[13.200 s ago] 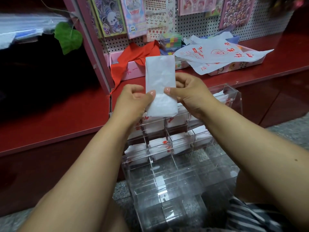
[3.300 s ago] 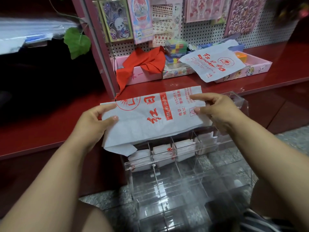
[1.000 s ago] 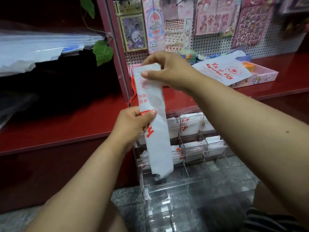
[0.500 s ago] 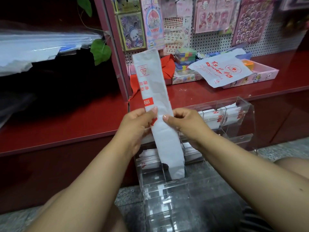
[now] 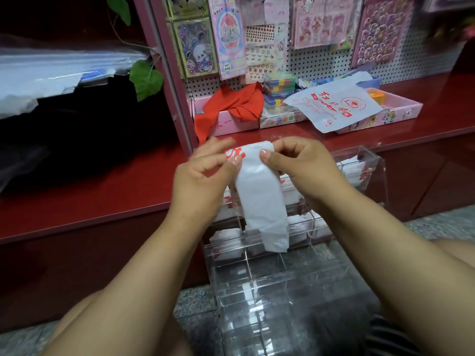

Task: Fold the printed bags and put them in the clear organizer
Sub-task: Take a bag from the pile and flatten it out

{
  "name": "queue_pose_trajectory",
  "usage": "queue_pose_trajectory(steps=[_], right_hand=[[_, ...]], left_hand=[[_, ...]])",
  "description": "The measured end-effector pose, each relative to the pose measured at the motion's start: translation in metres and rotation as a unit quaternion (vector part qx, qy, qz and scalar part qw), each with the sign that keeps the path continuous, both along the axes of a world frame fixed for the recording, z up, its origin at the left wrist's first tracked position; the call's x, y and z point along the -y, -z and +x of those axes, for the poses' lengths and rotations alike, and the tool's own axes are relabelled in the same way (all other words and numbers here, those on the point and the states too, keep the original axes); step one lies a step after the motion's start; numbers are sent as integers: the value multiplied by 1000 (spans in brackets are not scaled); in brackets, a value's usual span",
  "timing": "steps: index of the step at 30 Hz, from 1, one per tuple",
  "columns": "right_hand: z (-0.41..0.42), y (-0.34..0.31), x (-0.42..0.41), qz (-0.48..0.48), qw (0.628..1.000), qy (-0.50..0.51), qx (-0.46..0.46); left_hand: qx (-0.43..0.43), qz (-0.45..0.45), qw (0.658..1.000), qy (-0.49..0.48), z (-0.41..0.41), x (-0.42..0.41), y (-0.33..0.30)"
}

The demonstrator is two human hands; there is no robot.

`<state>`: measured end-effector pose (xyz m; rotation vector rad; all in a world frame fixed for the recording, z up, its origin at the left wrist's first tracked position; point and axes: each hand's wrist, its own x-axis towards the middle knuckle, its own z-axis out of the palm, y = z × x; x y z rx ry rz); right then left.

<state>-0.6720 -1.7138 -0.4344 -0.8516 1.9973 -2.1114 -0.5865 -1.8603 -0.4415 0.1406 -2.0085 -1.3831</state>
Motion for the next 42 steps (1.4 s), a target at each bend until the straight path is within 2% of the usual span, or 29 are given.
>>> queue_pose_trajectory(steps=[5,9,16,23,26,29,31,34,38,40,42], right_hand=[[-4,5,-2,-6,1000,1,8],[-9,18,-4,42,998,-36,42],[-10,28,-1,26,998,-30,41],[-9,32,7,-8,999,18,32],[-9,32,8,-25,998,47,34],[-10,30,8,-33,996,78,25],[-10,28,8,-48,995,61,54],[-11,25,1,23,995,15,92],[-4,32,-6,203,962,-153,99],[3,42,1,216,956,-174,99],[4,51,7,191,959,-174,117]], left_hand=[[18,138,988,63,-1,-9,-2],[39,192,978,75,-3,-11,-2],[44,191,979,61,-4,-11,1],[36,166,985,34,-4,-12,3],[95,210,973,28,-2,-14,9],[193,186,959,96,4,-23,19],[187,188,961,79,3,-22,21],[133,227,965,16,-2,-9,17],[103,256,961,-24,-5,3,16],[95,270,958,-15,-5,3,15],[98,294,951,7,-5,2,13]])
